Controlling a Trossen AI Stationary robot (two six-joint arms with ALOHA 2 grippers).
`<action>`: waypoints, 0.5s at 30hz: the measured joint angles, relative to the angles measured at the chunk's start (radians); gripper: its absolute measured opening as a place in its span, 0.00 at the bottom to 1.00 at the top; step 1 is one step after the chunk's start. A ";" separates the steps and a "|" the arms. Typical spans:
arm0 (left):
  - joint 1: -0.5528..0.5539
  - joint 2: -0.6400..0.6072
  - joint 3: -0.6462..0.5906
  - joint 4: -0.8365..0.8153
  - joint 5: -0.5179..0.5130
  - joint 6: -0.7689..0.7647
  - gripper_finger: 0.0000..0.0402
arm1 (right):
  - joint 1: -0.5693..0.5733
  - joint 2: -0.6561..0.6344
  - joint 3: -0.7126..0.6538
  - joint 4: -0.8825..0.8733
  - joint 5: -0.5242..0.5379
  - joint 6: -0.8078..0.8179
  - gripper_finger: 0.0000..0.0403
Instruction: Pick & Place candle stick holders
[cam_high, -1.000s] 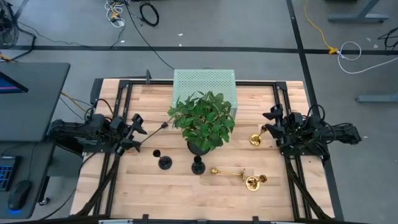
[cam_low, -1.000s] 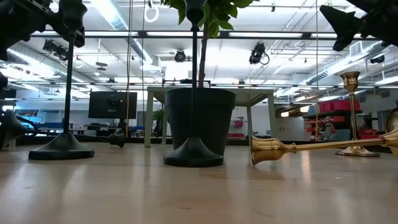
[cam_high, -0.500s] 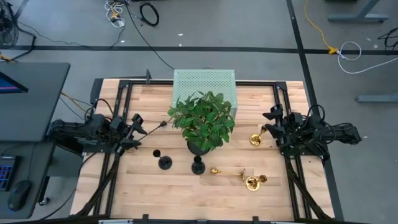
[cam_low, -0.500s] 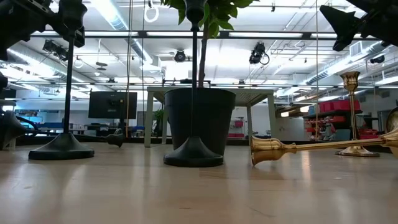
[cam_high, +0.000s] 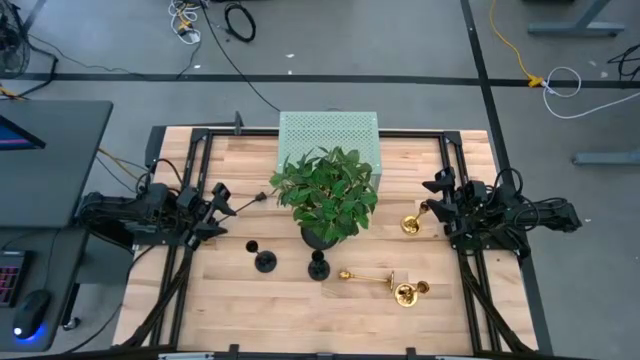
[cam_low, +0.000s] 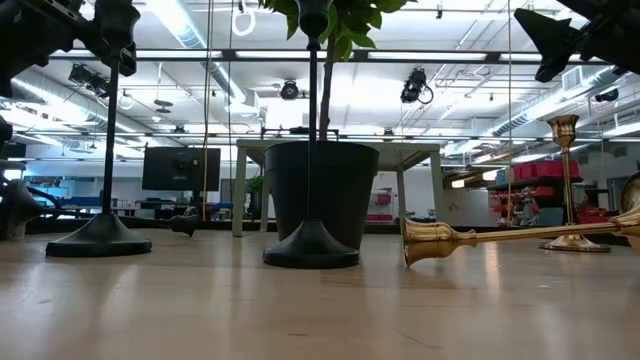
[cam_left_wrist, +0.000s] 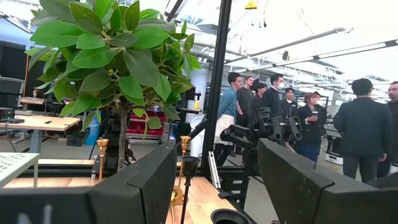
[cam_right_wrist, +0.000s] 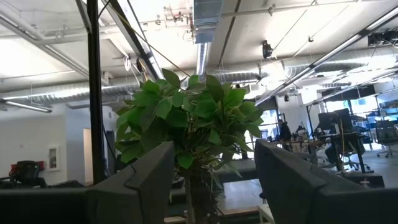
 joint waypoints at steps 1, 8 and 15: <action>0.000 0.000 0.000 0.000 0.000 -0.001 0.56 | 0.000 0.000 0.000 0.000 0.000 0.000 0.55; 0.000 0.000 0.000 0.000 0.000 0.000 0.56 | 0.000 0.000 0.000 0.001 0.000 0.000 0.55; 0.000 0.000 0.000 0.000 0.000 -0.001 0.56 | 0.000 0.000 0.000 0.025 0.000 -0.051 0.55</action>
